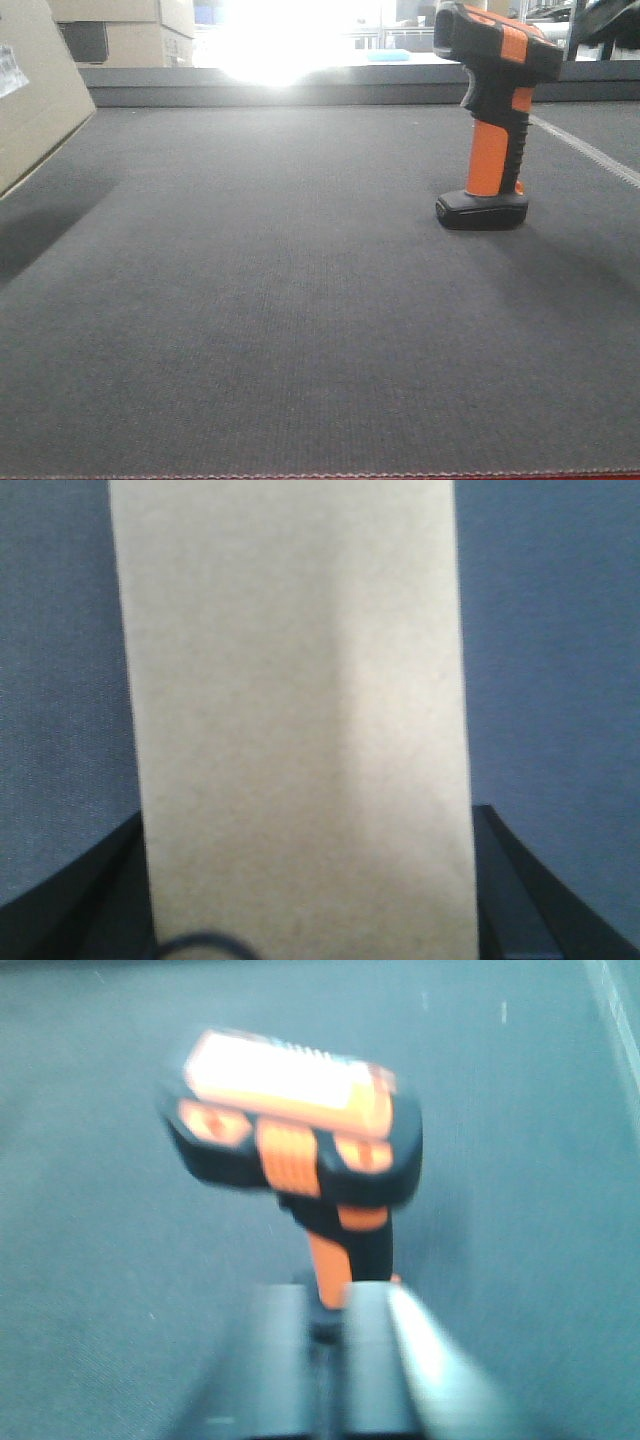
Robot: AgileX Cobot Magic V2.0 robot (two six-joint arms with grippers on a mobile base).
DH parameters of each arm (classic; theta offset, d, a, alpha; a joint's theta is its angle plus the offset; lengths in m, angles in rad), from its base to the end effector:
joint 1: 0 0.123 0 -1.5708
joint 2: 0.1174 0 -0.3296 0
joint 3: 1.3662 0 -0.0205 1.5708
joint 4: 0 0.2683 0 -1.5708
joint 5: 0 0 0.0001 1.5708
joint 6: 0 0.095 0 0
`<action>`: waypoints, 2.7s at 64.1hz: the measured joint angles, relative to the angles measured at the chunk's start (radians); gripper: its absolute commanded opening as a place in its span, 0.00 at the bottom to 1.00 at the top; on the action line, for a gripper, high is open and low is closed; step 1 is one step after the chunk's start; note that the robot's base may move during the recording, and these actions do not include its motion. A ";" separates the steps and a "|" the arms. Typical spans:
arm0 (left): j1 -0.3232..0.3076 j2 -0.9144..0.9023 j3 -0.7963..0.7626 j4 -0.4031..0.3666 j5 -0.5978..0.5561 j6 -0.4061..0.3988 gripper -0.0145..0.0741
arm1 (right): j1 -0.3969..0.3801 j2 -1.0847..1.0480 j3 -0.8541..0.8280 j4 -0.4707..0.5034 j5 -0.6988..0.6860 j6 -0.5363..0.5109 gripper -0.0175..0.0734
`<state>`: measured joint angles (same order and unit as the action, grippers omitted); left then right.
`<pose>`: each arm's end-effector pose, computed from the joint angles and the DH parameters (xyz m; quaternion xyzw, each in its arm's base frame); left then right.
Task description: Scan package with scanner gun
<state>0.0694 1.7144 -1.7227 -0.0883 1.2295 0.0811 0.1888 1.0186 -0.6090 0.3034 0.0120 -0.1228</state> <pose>0.3898 0.0192 0.4017 0.0003 0.9753 -0.0274 0.2191 0.2080 0.0401 0.3251 -0.0044 0.8148 0.1079 0.5697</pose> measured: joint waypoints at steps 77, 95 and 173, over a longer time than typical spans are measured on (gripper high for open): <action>-0.050 0.057 -0.006 0.143 -0.004 -0.026 0.73 | -0.130 -0.246 0.002 -0.140 0.162 -0.006 0.02; -0.050 -0.118 0.026 0.143 -0.011 -0.026 0.53 | -0.218 -0.246 0.002 -0.157 0.203 -0.006 0.02; -0.050 -1.304 1.292 0.139 -1.062 -0.028 0.04 | -0.223 -0.868 0.268 -0.103 0.232 -0.006 0.02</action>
<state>0.0191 0.4100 -0.4306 0.0509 0.1673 0.0531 -0.0345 0.1502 -0.3410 0.2007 0.2443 -0.1288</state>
